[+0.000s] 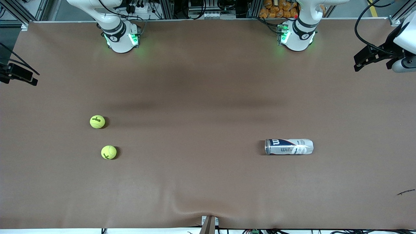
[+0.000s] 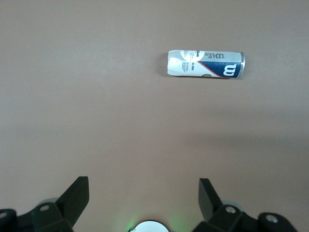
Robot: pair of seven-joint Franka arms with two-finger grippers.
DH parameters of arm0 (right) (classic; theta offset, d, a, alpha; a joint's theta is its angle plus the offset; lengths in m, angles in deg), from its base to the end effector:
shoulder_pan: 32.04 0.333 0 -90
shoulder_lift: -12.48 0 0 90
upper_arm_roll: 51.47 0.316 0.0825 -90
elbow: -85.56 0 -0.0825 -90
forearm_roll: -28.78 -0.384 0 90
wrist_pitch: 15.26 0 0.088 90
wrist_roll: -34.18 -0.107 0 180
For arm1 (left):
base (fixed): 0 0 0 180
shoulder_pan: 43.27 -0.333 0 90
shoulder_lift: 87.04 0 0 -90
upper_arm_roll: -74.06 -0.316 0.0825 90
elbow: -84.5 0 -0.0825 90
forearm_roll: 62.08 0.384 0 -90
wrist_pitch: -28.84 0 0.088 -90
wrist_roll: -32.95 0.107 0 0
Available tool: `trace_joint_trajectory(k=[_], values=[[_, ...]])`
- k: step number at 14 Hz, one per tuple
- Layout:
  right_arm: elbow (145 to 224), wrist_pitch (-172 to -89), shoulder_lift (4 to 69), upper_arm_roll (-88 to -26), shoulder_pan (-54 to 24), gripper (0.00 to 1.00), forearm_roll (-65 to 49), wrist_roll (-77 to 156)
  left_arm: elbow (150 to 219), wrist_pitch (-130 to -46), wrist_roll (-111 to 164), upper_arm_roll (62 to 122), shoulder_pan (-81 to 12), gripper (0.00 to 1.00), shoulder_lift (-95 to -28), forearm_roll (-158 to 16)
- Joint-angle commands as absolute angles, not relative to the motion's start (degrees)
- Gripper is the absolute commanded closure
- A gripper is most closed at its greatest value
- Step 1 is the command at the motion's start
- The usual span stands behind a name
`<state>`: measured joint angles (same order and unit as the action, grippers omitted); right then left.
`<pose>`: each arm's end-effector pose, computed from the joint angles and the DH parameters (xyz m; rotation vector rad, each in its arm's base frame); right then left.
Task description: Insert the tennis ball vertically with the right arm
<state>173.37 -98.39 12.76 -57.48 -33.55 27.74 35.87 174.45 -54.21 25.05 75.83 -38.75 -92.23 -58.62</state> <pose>0.5391 -0.0689 0.6297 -3.1104 0.1562 0.1322 0.5108 -0.0501 0.6630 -3.0749 -0.0533 0.0337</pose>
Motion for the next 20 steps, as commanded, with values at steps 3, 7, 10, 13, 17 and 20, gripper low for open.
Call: trace_joint_trajectory(k=[3, 7, 10, 13, 17, 20], values=[[173.8, -98.4, 11.86, -57.01, -34.06, 0.0, 28.6, 36.55, 172.91, -52.81, 25.56, 75.81, -39.31, 0.0, -91.78, -58.13], [173.45, -98.32, 11.69, -57.1, -34.15, 0.0, 28.6, 36.64, 172.92, -52.82, 25.65, 75.81, -39.4, 0.0, -91.78, -58.22], [173.45, -98.05, 11.6, -57.27, -34.15, 0.0, 28.6, 36.55, 172.92, -52.81, 25.74, 75.81, -39.4, 0.0, -91.78, -58.13], [173.45, -97.79, 11.6, -57.19, -34.07, 0.0, 28.6, 36.2, 173.26, -52.81, 25.74, 75.73, -39.75, 0.0, -91.69, -58.13], [173.45, -97.88, 11.86, -57.27, -34.24, 0.0, 28.52, 35.85, 173.71, -52.9, 25.83, 75.81, -40.1, 0.0, -91.43, -58.04], [173.36, -97.35, 11.42, -57.36, -34.15, 0.0, 28.52, 35.85, 173.62, -52.9, 25.83, 75.81, -40.01, 0.0, -90.73, -58.13]])
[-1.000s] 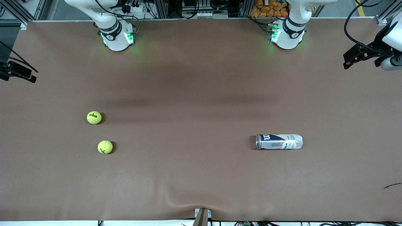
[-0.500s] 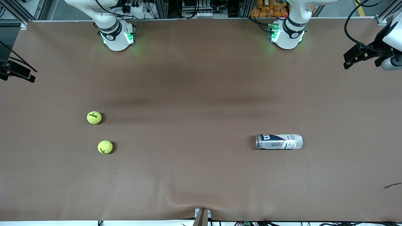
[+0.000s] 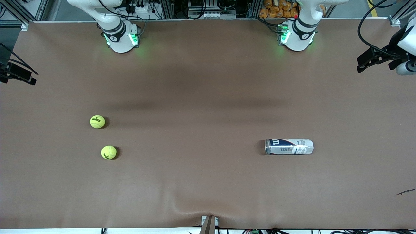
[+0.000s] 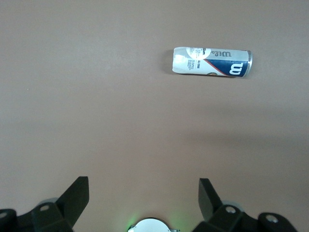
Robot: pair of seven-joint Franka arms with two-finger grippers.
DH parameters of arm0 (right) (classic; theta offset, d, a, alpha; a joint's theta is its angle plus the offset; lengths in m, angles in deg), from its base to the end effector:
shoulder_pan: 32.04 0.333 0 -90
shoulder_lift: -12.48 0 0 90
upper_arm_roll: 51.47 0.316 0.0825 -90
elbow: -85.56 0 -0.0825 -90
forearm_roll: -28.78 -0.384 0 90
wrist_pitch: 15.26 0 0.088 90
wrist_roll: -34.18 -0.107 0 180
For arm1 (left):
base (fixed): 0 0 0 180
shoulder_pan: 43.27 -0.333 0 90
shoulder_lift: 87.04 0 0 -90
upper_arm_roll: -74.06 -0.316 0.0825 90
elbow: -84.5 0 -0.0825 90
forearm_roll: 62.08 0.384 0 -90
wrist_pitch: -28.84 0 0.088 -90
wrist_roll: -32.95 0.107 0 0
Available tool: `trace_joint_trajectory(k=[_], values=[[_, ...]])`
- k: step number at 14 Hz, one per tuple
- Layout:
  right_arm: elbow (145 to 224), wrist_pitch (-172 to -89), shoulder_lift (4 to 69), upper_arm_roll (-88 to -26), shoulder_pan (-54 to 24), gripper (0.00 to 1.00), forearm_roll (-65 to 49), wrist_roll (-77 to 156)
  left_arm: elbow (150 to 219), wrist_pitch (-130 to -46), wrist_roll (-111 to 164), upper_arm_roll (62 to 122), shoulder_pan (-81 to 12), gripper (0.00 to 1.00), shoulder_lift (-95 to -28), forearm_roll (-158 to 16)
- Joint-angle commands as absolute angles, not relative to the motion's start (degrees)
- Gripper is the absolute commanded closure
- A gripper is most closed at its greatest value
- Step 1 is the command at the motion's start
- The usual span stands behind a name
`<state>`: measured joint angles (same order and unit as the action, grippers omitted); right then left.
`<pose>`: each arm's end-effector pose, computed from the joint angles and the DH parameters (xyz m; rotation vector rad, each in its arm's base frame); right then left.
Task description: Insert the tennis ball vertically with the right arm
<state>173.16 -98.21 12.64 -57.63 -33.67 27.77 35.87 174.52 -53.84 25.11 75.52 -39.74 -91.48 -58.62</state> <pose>0.5379 -0.0714 0.6322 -3.1105 0.1635 0.1281 0.5154 -0.0385 0.6552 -3.0724 -0.0861 0.0667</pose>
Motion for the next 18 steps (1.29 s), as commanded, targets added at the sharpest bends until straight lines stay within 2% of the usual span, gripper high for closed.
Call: trace_joint_trajectory(k=[1, 12, 18], values=[[173.27, -97.35, 11.42, -57.36, -34.15, 0.0, 28.52, 35.93, 173.62, -52.9, 25.83, 75.81, -40.01, 0.0, -90.64, -58.13], [173.01, -97.87, 11.86, -57.19, -34.15, 0.0, 27.9, 35.94, 173.35, -52.99, 25.83, 75.81, -40.01, 0.0, -88.62, -57.95], [173.1, -100.24, 12.39, -57.27, -34.07, 0.0, 27.9, 35.94, 173.18, -52.99, 29.34, 75.99, -39.66, 0.0, -85.28, -56.81]])
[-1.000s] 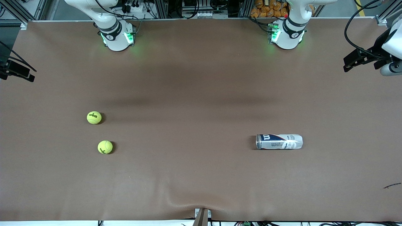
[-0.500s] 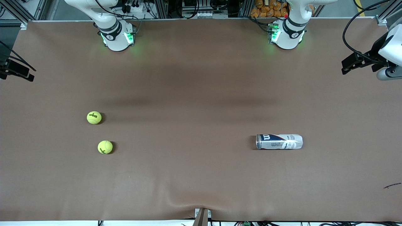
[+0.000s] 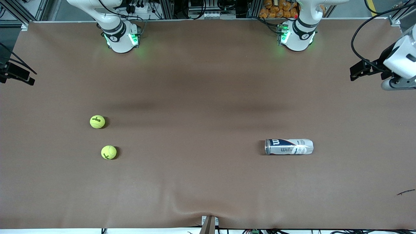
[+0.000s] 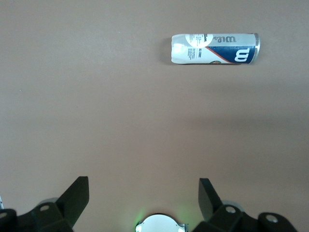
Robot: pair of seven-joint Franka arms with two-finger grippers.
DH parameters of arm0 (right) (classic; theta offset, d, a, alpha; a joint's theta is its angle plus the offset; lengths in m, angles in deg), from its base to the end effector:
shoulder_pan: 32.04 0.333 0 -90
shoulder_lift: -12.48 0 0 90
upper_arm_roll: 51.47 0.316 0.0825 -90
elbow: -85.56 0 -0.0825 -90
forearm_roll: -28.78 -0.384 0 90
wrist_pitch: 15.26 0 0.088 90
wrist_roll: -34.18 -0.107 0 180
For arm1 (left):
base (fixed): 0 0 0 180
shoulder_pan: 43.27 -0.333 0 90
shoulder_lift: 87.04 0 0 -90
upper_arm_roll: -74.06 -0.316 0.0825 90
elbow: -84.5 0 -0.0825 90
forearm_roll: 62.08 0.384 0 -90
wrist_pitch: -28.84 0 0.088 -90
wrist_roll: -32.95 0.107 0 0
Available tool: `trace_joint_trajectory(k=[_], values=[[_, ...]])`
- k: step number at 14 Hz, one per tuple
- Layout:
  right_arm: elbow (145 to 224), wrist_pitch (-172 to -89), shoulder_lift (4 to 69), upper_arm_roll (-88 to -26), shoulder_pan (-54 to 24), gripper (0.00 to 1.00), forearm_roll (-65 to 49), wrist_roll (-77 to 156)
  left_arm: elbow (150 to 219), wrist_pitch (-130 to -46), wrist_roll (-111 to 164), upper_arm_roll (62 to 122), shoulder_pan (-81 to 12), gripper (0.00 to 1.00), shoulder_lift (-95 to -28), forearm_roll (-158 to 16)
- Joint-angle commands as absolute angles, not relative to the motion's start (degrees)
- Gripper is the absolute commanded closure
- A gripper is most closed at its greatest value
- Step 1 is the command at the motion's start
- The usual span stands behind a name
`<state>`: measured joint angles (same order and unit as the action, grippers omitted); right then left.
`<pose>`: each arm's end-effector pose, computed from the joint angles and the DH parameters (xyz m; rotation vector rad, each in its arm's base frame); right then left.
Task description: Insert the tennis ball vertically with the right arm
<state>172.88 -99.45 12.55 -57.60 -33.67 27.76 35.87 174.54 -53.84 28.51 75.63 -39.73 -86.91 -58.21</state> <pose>0.5399 -0.0715 0.6371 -3.1140 0.1631 0.0845 0.5393 -0.0403 0.6129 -3.0576 0.0114 0.1909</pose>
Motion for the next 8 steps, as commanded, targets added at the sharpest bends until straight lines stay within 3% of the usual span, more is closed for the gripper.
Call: trace_joint_trajectory(k=[1, 8], values=[[173.1, -100.51, 12.56, -57.19, -34.06, 0.0, 27.9, 35.94, 173.18, -53.16, 29.34, 75.99, -39.4, 0.0, -84.41, -56.81], [173.27, -102.8, 13.18, -57.19, -34.06, 0.0, 27.9, 36.29, 173.18, -54.74, 29.61, 76.43, -38.96, 0.0, -80.8, -53.82]])
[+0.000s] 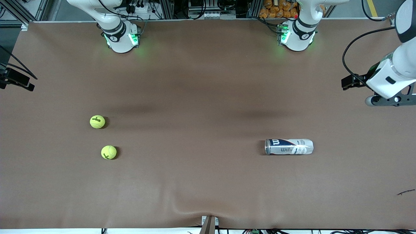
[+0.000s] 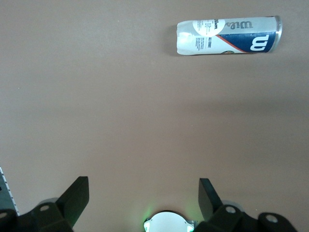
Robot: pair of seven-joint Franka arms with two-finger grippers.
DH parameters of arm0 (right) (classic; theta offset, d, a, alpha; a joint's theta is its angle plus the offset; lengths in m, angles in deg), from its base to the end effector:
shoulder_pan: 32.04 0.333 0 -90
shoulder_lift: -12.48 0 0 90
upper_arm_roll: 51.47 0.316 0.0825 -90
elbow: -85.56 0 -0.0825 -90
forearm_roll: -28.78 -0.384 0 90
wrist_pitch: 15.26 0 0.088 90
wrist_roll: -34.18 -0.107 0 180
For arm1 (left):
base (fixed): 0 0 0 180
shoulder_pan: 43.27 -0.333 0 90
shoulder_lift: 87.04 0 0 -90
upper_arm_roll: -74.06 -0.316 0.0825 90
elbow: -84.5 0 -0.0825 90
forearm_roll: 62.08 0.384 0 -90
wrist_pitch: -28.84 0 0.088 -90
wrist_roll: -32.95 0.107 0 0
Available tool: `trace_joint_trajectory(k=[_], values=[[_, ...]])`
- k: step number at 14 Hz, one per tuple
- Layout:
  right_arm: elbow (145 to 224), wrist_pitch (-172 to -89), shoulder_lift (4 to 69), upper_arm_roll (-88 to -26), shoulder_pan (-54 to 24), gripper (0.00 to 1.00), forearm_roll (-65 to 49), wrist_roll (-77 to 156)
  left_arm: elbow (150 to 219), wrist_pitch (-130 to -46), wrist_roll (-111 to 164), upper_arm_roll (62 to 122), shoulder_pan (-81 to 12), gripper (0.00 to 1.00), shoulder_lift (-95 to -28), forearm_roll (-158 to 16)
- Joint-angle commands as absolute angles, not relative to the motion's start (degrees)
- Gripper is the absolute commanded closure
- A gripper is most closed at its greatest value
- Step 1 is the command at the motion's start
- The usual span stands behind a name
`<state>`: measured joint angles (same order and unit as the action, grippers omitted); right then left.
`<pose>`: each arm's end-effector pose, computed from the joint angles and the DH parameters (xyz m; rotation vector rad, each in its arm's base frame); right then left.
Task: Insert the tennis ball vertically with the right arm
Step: 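Reach the left gripper to the can while the right gripper reaches a ball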
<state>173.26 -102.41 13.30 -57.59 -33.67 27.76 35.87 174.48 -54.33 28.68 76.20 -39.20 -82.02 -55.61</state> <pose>0.5494 -0.0723 0.6312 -3.1189 0.1641 0.0350 0.5620 -0.0471 0.5672 -2.9988 0.0483 0.2942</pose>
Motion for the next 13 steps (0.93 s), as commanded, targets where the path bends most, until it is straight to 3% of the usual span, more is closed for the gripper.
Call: trace_joint_trajectory(k=[1, 5, 11, 13], values=[[173.45, -102.88, 13.27, -57.19, -34.06, 0.0, 27.9, 36.29, 173.09, -55.18, 29.61, 76.52, -38.79, 0.0, -80.1, -53.21], [173.88, -102.71, 13.53, -57.19, -34.24, 0.0, 27.9, 36.64, 173.18, -56.33, 29.61, 76.87, -33.44, 0.0, -79.13, -46.2], [182.31, -105.52, 15.37, -57.1, -33.71, 0.0, 27.81, 37.42, 174.05, -59.22, 30.3, 77.04, -33.07, 0.0, -75.0, -45.65], [186.35, -107.27, 15.55, -57.01, -32.75, 0.0, 27.81, 40.32, 177.64, -64.56, 37.13, 77.13, -33.6, 0.0, -74.64, -46.09]])
